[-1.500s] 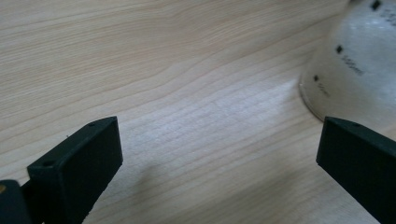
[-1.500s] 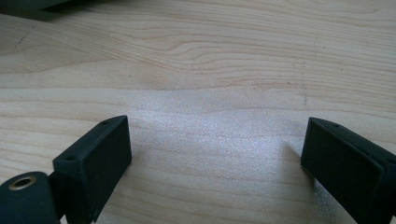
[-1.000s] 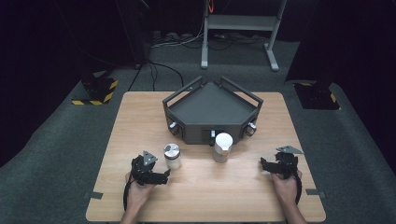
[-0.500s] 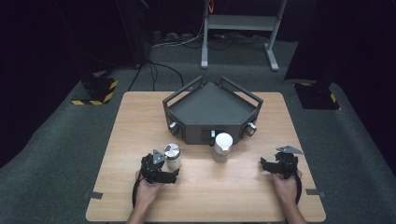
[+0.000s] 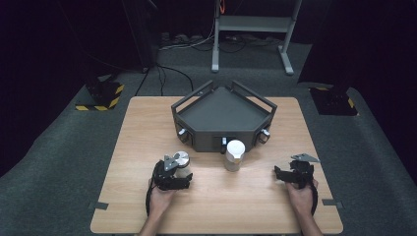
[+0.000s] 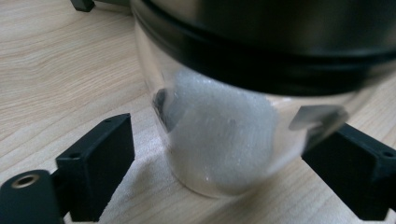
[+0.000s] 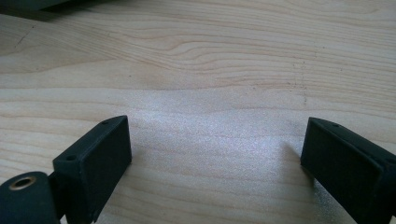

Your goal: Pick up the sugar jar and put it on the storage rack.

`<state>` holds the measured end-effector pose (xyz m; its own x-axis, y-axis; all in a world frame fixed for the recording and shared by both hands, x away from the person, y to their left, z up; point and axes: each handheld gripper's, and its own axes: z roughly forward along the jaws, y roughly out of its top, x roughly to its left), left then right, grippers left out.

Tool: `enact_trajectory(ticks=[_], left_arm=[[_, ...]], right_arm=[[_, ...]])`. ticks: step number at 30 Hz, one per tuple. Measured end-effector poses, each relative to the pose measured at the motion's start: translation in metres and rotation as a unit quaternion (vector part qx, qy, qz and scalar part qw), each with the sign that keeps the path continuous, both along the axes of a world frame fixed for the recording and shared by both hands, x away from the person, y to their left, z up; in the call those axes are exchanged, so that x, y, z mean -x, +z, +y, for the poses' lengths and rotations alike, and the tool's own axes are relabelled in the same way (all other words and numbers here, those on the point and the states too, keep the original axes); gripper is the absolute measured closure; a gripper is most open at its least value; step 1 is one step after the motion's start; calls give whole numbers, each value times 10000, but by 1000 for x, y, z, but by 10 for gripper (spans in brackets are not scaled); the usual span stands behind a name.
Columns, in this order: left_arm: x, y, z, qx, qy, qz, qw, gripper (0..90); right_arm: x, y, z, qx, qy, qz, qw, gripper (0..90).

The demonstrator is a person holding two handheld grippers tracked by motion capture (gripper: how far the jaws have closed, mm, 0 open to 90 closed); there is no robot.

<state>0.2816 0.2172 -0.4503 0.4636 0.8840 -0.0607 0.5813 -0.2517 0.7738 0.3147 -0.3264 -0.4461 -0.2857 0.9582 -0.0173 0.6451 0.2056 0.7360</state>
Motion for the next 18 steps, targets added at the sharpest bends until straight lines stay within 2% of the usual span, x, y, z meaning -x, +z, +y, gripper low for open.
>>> enact_trajectory(ticks=[9,18], left_arm=[[-1,-5,-3,106,127,-33,9999,196],[-3,-4,-10,55,141,-109,9998,260]], right_arm=[[0,0,0,-2,2,0,10000,84],[0,0,0,0,-1,0,10000,84]])
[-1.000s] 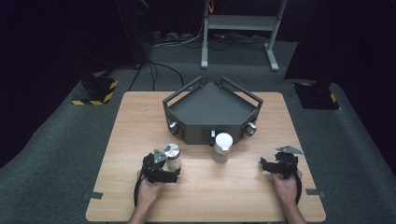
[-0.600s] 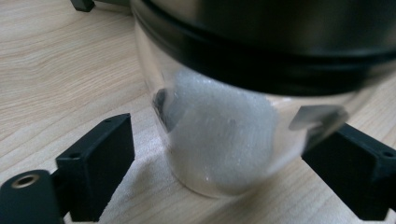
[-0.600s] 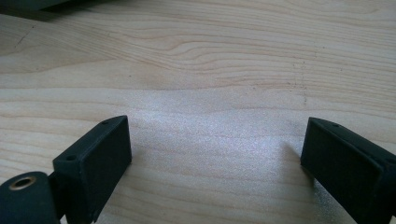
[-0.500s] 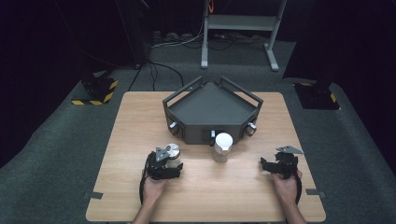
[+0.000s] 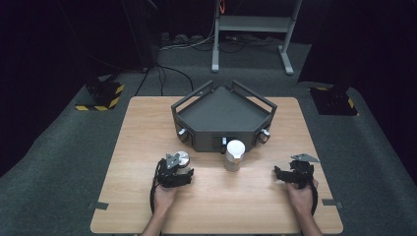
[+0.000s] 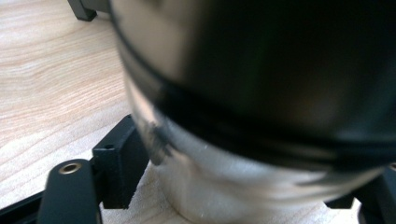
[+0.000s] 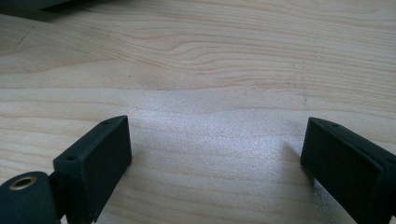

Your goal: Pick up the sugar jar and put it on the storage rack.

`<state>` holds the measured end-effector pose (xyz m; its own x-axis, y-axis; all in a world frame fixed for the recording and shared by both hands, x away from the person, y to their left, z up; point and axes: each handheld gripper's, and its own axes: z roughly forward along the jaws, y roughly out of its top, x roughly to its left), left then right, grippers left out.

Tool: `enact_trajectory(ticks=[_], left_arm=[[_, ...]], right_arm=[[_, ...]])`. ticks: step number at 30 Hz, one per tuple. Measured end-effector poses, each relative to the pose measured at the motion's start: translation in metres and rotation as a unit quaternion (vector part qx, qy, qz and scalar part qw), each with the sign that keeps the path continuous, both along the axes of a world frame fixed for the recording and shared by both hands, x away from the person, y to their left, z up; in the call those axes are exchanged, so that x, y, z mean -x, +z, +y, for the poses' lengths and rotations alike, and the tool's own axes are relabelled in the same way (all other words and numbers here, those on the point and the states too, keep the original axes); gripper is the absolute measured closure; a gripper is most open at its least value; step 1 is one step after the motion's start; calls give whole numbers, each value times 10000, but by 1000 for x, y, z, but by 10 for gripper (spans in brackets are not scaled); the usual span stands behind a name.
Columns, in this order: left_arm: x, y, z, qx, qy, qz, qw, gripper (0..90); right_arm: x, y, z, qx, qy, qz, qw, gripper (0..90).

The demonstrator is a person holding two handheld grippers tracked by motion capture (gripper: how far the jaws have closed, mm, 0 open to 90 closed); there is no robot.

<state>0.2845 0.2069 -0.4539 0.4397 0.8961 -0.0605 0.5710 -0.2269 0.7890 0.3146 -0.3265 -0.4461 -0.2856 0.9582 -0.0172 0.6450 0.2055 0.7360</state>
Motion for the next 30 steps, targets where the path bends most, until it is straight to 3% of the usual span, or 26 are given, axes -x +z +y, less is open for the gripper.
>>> enact_trajectory(ticks=[18,30], left_arm=[[1,2,-10,-163,75,-72,9998,306],[4,2,-13,-140,169,-69,9997,310]], right_arm=[[0,0,0,-2,-1,-1,10000,85],[0,0,0,5,-4,-9,10000,87]])
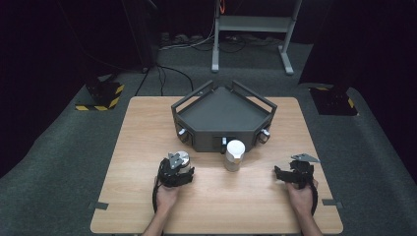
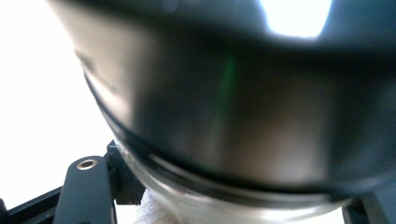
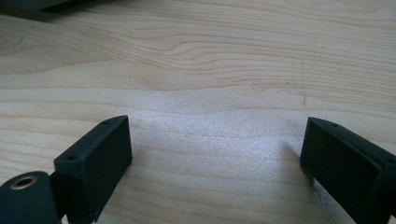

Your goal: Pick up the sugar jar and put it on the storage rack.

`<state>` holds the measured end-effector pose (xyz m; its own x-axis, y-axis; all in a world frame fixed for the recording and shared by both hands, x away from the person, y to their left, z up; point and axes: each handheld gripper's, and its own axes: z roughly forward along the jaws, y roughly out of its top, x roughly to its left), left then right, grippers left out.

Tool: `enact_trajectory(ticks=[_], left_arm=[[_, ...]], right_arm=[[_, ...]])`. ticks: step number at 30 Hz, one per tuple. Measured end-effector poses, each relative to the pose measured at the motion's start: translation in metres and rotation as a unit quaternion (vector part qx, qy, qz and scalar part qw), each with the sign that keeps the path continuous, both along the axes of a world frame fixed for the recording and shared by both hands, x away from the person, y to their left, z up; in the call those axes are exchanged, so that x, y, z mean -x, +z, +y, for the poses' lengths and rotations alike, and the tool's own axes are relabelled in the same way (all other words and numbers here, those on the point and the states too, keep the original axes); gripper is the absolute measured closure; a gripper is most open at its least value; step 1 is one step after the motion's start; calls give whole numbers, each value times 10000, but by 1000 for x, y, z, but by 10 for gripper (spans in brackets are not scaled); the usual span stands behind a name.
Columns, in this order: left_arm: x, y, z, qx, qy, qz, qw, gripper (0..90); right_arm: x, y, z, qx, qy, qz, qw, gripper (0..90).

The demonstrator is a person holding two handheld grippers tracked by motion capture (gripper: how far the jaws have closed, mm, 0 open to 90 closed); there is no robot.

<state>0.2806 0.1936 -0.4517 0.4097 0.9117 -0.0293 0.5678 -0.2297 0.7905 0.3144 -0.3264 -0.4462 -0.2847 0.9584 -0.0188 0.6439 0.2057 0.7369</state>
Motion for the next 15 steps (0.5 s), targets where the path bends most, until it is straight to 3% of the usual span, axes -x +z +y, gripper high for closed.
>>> enact_trajectory(ticks=[8,15], left_arm=[[0,4,2,145,-20,-14,9999,310],[-4,22,3,138,-176,-43,9997,310]], right_arm=[[0,0,0,1,1,0,10000,87],[0,0,0,0,1,-1,10000,87]])
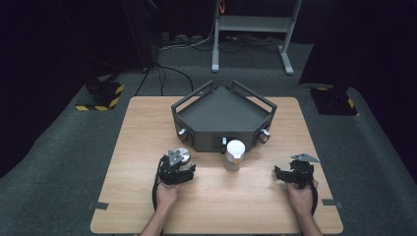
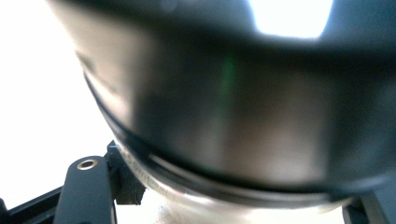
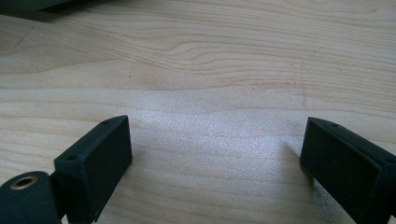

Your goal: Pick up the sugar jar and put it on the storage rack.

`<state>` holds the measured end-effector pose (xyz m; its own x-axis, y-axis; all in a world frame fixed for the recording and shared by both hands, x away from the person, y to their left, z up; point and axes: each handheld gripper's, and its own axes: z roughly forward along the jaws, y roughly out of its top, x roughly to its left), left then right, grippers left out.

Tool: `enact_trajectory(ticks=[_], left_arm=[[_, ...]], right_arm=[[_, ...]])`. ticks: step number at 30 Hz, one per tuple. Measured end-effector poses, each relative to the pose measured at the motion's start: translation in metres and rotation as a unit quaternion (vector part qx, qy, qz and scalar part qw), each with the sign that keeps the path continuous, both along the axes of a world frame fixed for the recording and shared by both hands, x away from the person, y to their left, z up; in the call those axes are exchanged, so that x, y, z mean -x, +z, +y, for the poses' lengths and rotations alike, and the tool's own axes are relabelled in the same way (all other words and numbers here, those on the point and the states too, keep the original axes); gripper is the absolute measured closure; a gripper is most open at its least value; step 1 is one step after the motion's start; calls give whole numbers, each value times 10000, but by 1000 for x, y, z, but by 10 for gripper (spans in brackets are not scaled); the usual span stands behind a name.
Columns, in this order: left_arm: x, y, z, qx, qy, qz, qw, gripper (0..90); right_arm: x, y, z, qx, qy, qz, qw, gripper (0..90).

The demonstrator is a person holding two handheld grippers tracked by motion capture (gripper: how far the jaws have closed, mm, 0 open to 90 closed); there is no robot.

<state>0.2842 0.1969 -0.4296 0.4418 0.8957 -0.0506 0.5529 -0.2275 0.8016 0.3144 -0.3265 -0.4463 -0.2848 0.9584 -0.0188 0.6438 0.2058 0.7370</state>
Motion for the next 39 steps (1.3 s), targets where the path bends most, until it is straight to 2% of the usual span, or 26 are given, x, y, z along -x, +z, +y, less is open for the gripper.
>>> enact_trajectory(ticks=[4,6,7,12,15,16,21,23,27,34,39], left_arm=[[-4,7,1,34,-77,41,10000,310],[-9,16,1,-51,-203,65,9998,310],[-9,16,1,-51,-203,65,9998,310],[-20,34,6,17,-351,127,9993,310],[-22,39,7,34,-396,118,9991,310],[-26,47,7,52,-442,92,9990,310],[-31,60,8,84,-524,44,9986,310],[-38,69,10,162,-567,32,9983,310],[-43,79,10,165,-596,-21,9981,310],[-56,102,12,341,-655,-19,9973,310],[-66,113,10,318,-632,11,9975,311]], right_arm=[[0,0,0,2,-1,-1,10000,89],[0,0,0,5,-6,-5,10000,89],[0,0,0,5,-6,-5,10000,89],[0,0,0,5,-7,-4,10000,89],[0,0,0,6,-10,-4,10000,89],[0,0,0,7,-9,-5,10000,89],[0,0,0,8,-9,-5,10000,89],[0,0,0,7,-9,-4,10000,89],[0,0,0,7,-10,-7,10000,89],[0,0,1,8,-13,-8,10000,89],[0,0,1,6,-13,-8,10000,89]])
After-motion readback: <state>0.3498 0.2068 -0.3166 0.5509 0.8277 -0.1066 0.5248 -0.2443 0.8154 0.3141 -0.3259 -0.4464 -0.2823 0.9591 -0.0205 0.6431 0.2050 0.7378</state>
